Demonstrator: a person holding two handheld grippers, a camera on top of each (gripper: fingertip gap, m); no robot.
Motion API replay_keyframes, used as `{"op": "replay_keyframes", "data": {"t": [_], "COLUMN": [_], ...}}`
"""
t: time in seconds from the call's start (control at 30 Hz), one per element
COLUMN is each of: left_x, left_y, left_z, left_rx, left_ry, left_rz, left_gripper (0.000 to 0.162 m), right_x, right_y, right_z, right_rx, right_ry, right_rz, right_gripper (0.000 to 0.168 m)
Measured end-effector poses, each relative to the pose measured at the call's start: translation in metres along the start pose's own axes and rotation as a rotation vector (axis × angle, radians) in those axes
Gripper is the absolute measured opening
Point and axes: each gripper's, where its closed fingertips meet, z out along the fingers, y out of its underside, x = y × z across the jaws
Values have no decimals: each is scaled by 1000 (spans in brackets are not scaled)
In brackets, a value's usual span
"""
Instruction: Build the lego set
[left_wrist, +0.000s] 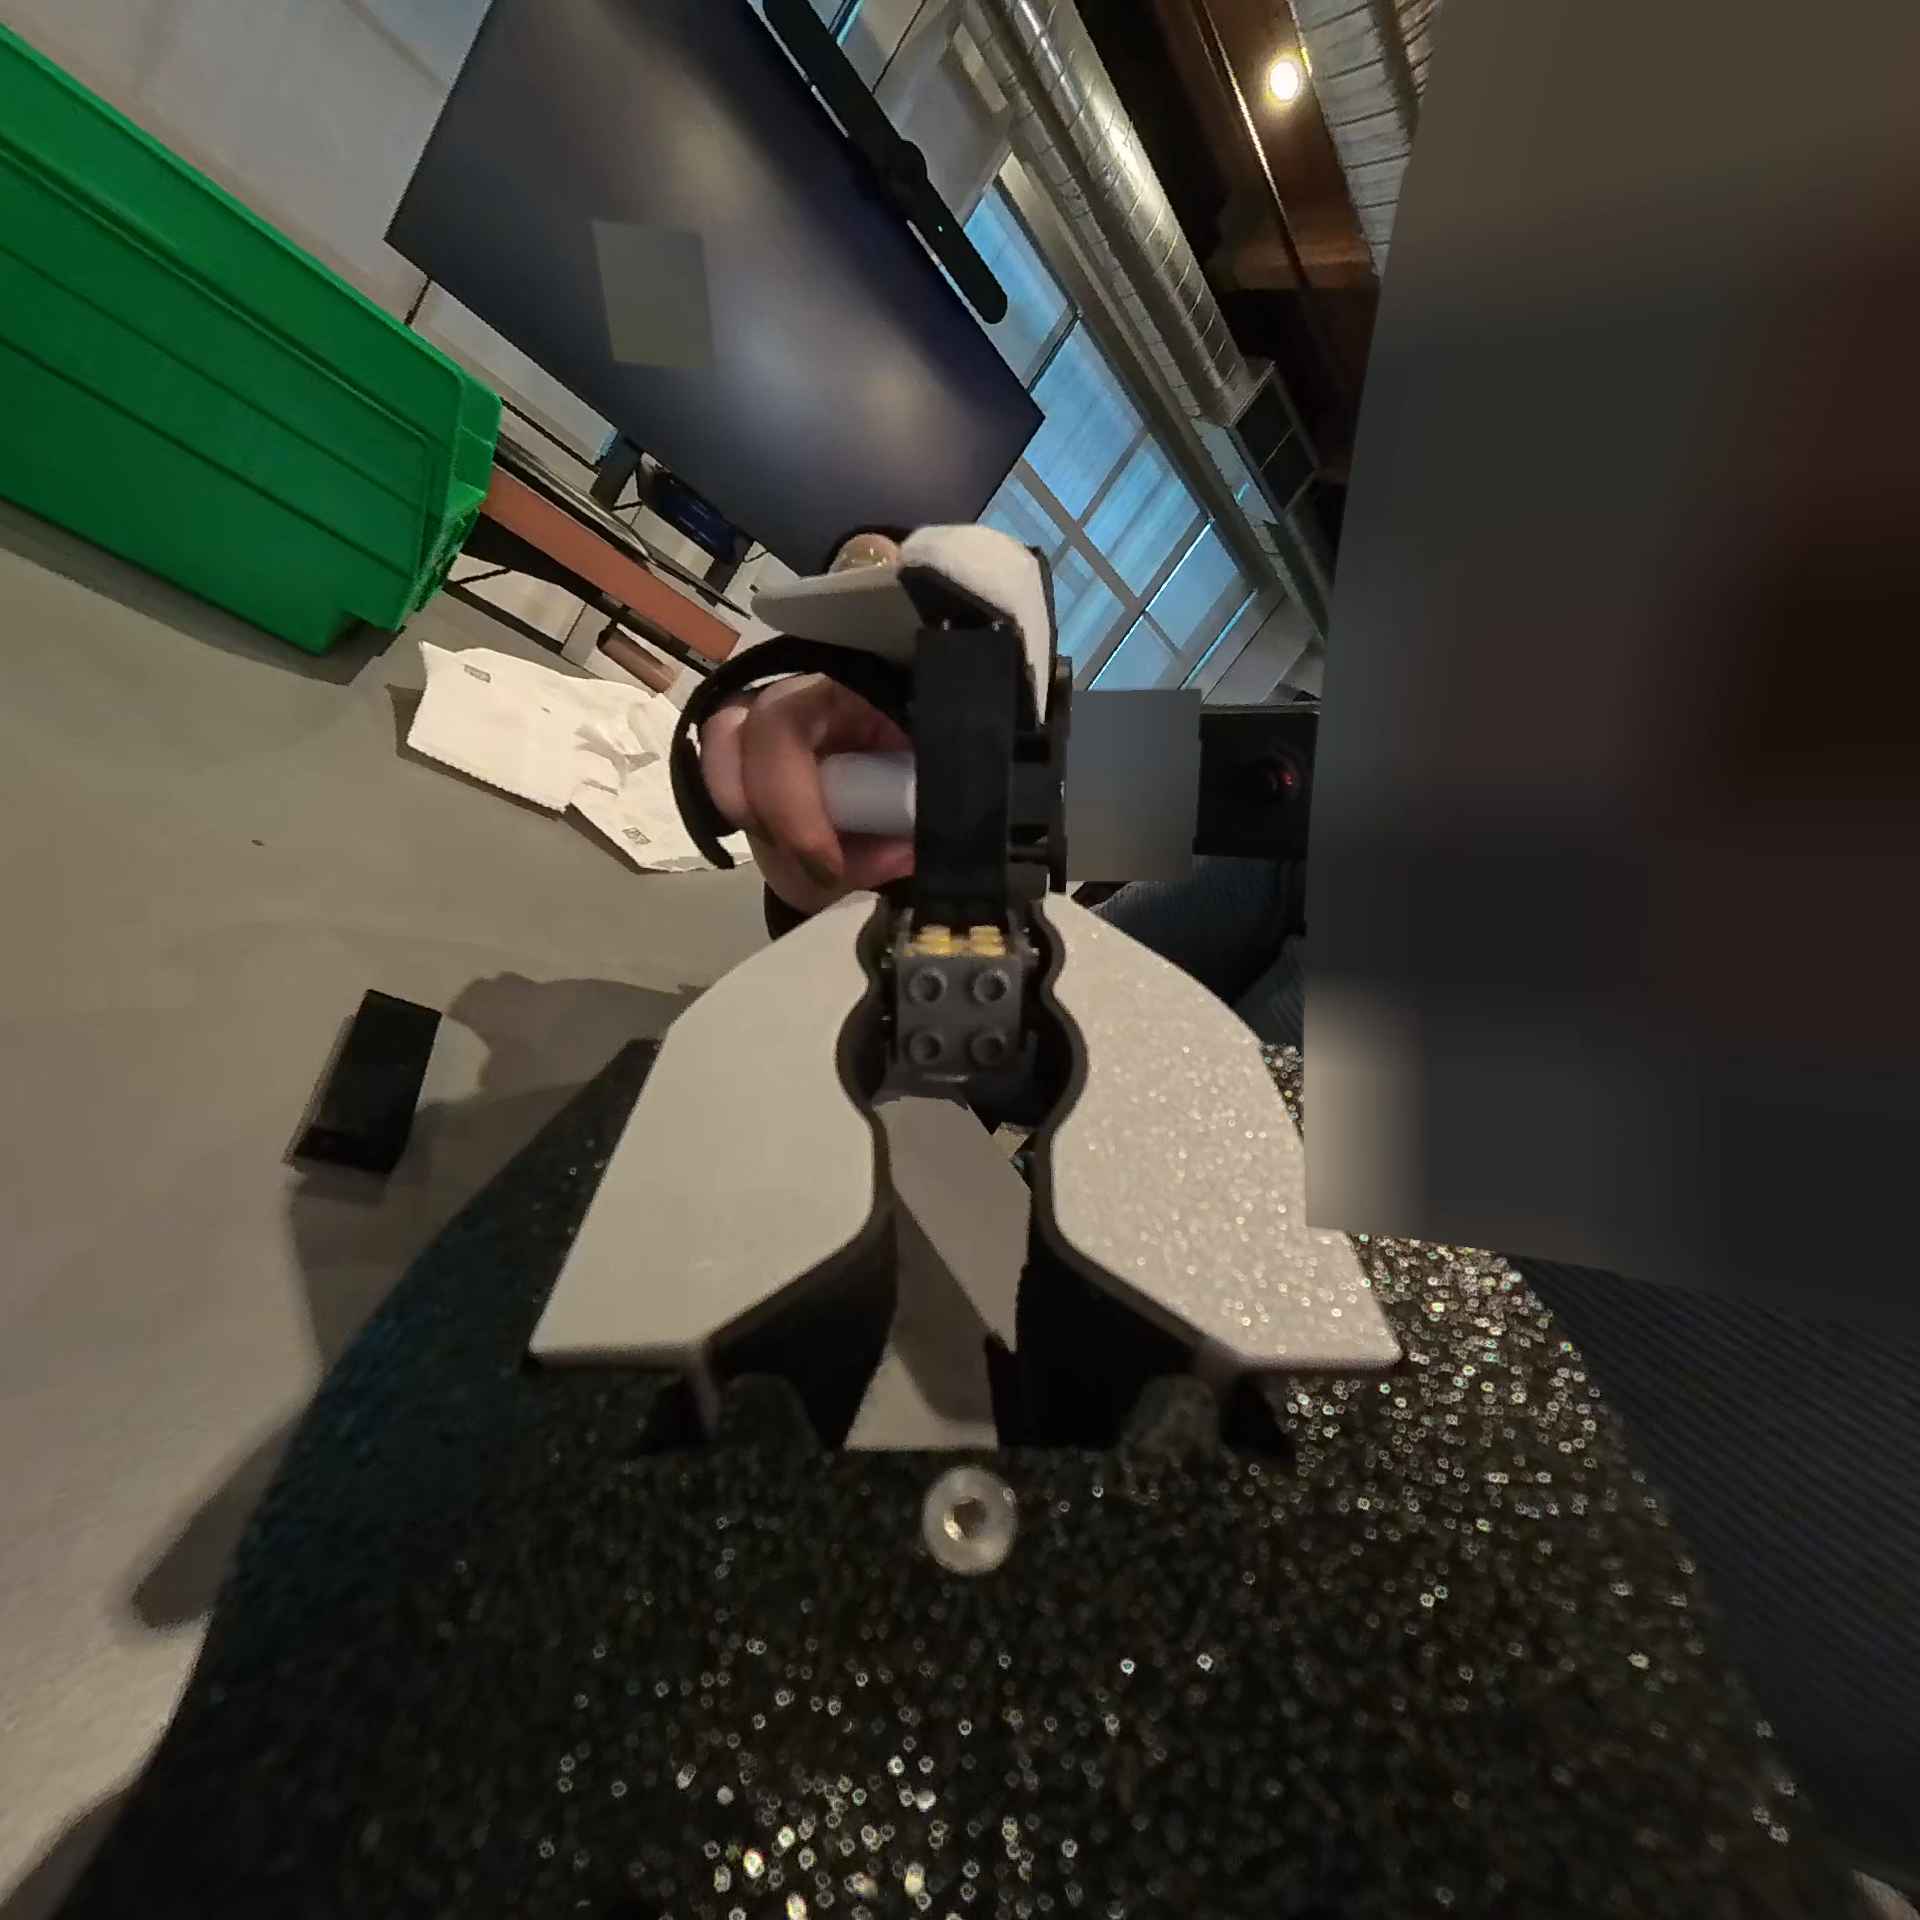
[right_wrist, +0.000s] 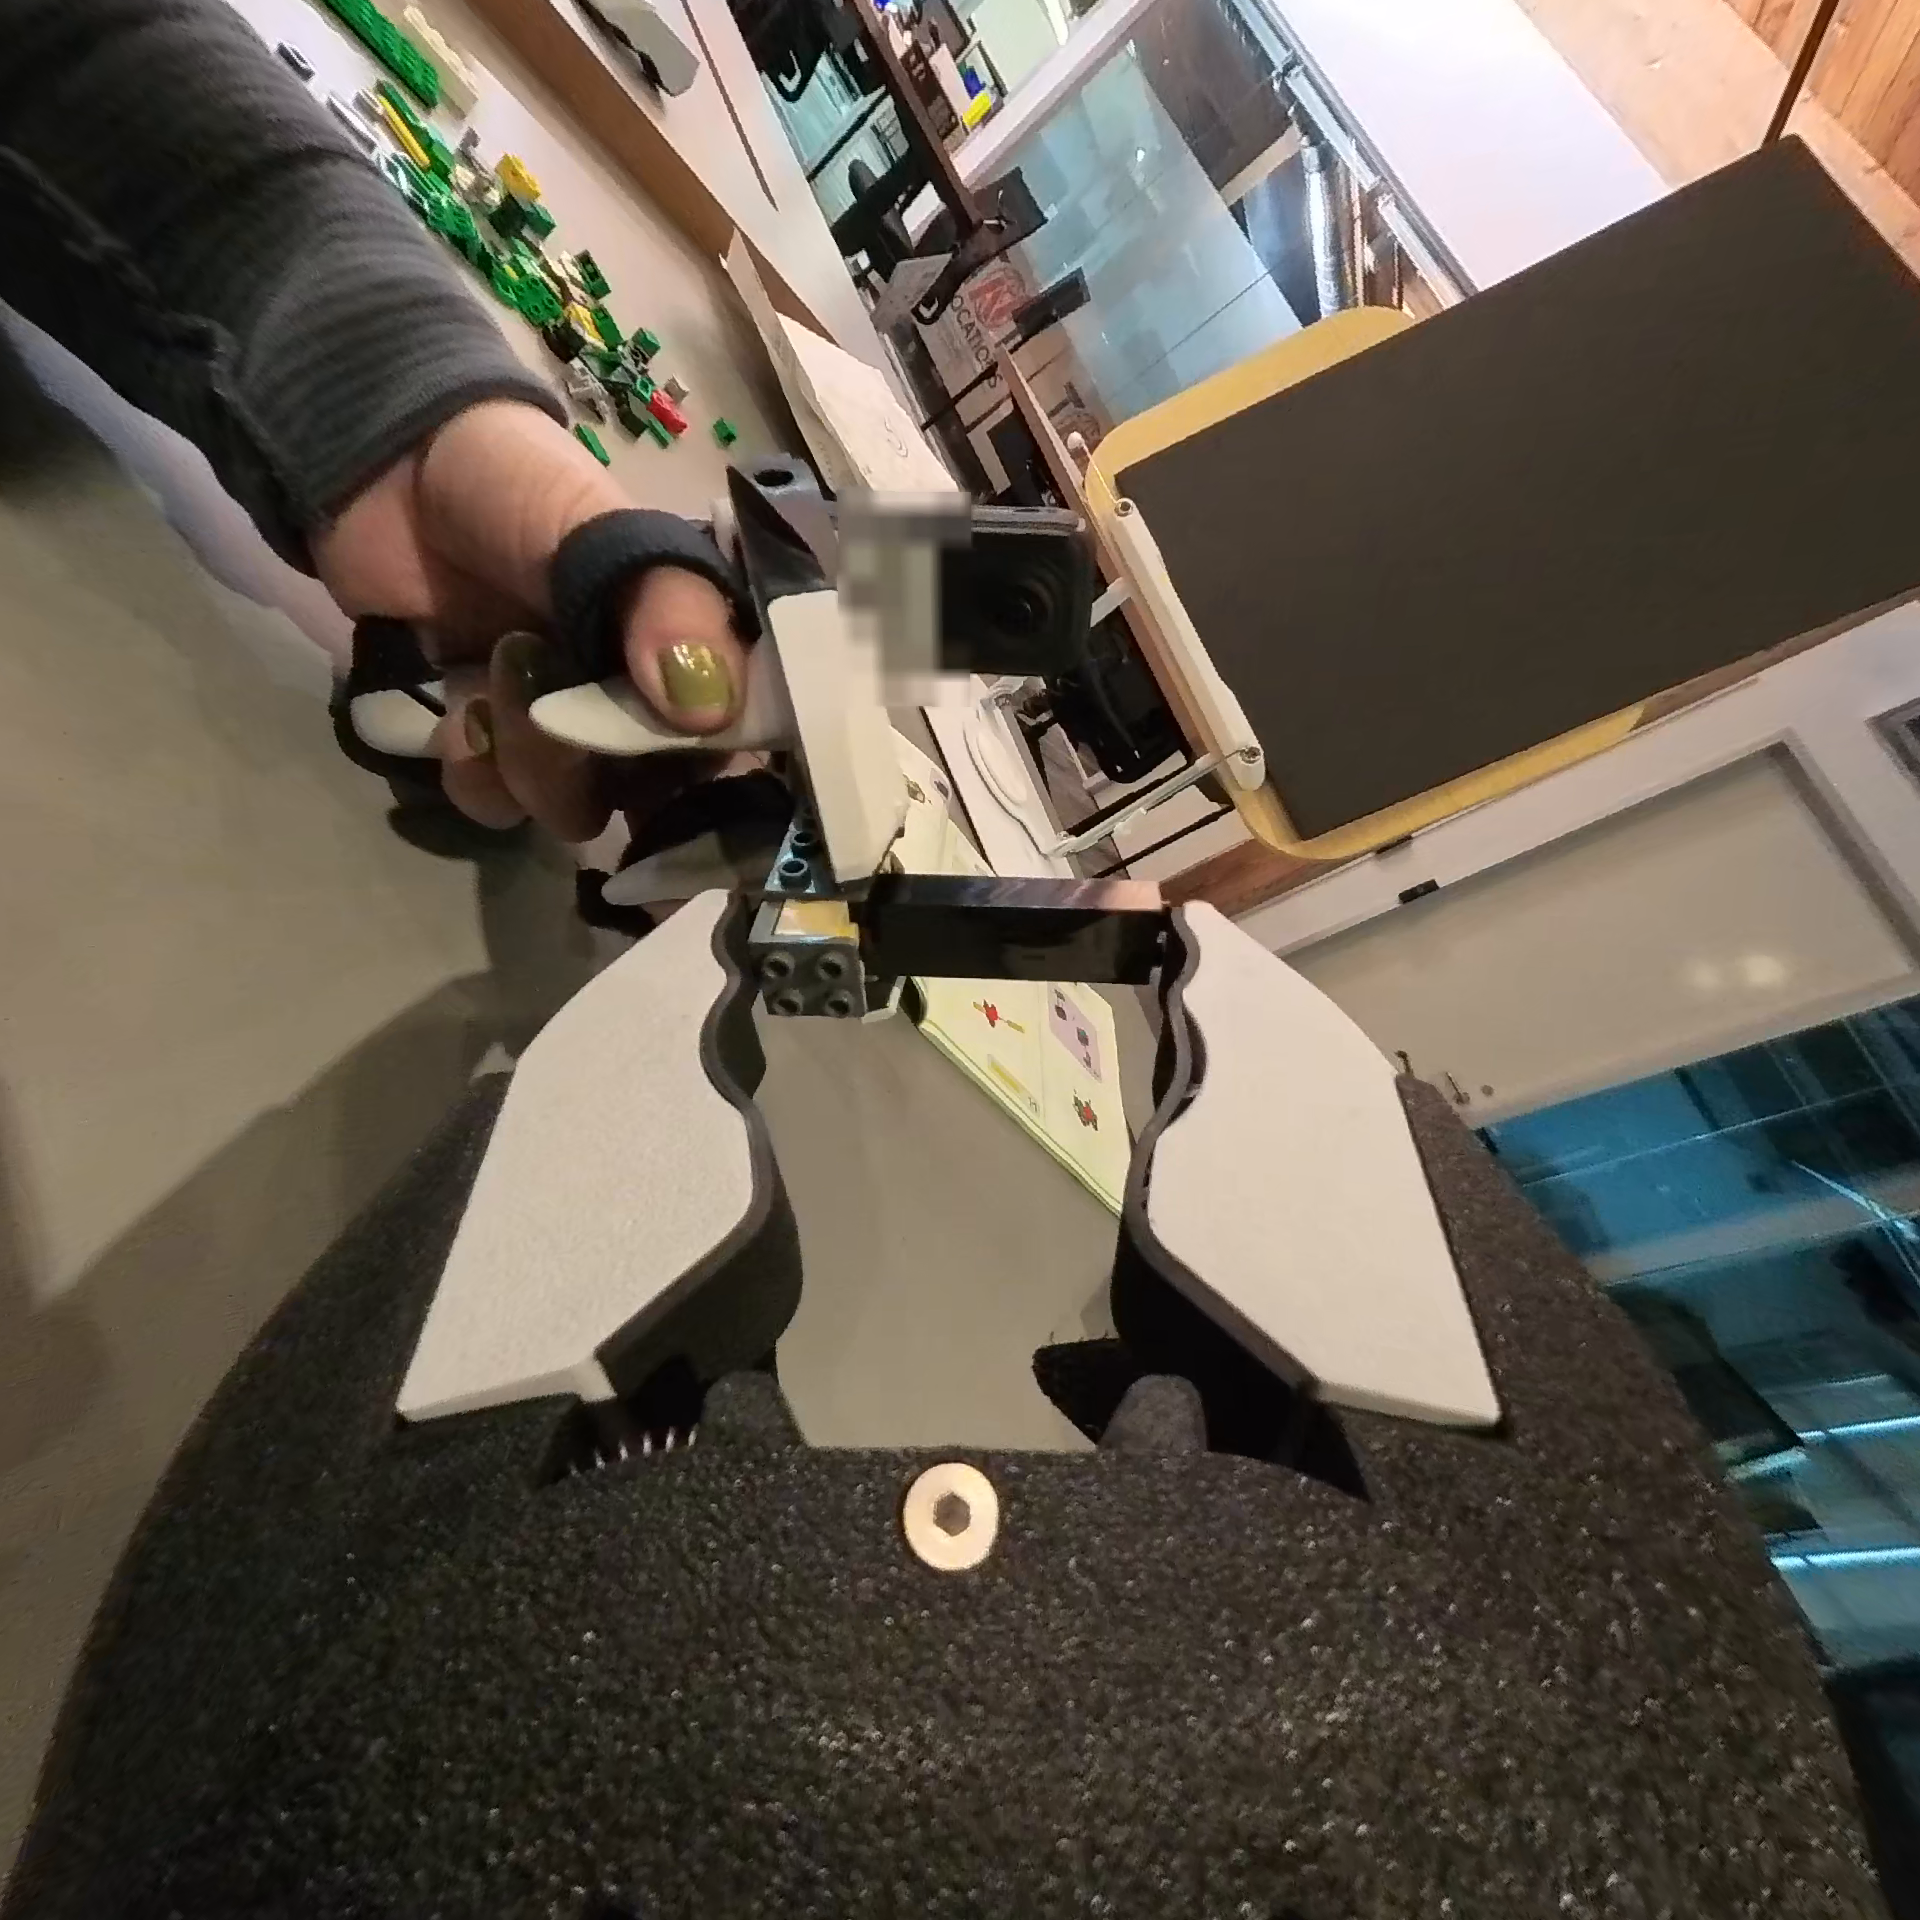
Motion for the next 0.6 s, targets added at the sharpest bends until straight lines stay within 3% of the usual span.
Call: {"op": "replay_keyframes", "data": {"t": [0.6], "left_x": [0], "left_y": [4], "left_z": [1], "left_rx": [-24], "left_ry": [5], "left_rz": [1], "left_gripper": [24], "right_x": [-2], "right_y": [0], "right_z": [-2], "right_rx": [8], "right_ry": [-27], "right_rz": [19], "right_gripper": [72]}}
